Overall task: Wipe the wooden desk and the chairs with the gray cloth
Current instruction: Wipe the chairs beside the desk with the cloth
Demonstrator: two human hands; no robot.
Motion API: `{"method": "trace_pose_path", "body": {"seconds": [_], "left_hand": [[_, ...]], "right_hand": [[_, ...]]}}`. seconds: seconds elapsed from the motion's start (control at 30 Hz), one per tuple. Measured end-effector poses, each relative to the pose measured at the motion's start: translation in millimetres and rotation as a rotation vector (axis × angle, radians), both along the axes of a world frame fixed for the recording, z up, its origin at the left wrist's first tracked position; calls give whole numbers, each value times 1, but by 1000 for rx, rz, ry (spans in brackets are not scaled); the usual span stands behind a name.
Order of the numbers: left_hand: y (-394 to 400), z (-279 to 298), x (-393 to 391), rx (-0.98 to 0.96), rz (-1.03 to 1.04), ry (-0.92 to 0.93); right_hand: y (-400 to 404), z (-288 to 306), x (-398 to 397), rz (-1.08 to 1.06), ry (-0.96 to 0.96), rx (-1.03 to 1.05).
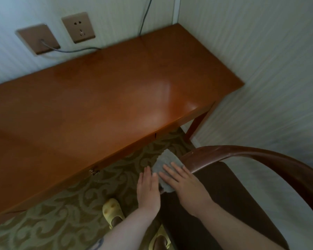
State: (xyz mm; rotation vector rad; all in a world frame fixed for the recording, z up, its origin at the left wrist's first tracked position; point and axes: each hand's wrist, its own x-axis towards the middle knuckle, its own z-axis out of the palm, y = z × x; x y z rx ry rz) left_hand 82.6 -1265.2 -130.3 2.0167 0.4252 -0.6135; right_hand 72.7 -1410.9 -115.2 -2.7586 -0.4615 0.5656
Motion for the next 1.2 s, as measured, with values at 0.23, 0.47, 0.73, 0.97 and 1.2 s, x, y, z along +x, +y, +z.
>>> {"method": "trace_pose_path", "body": {"seconds": [0.23, 0.47, 0.73, 0.97, 1.2], "left_hand": [[2, 2, 5, -90, 130, 84], [1, 8, 3, -116, 84, 63], [5, -8, 3, 67, 157, 13], [0, -22, 17, 259, 239, 88], [-6, -31, 14, 568, 90, 29]], "right_hand": [[40, 4, -13, -82, -6, 61], [2, 4, 7, -107, -16, 5], [35, -3, -15, -102, 5, 156], [31, -33, -33, -190, -74, 221], [2, -43, -30, -13, -141, 103]]}}
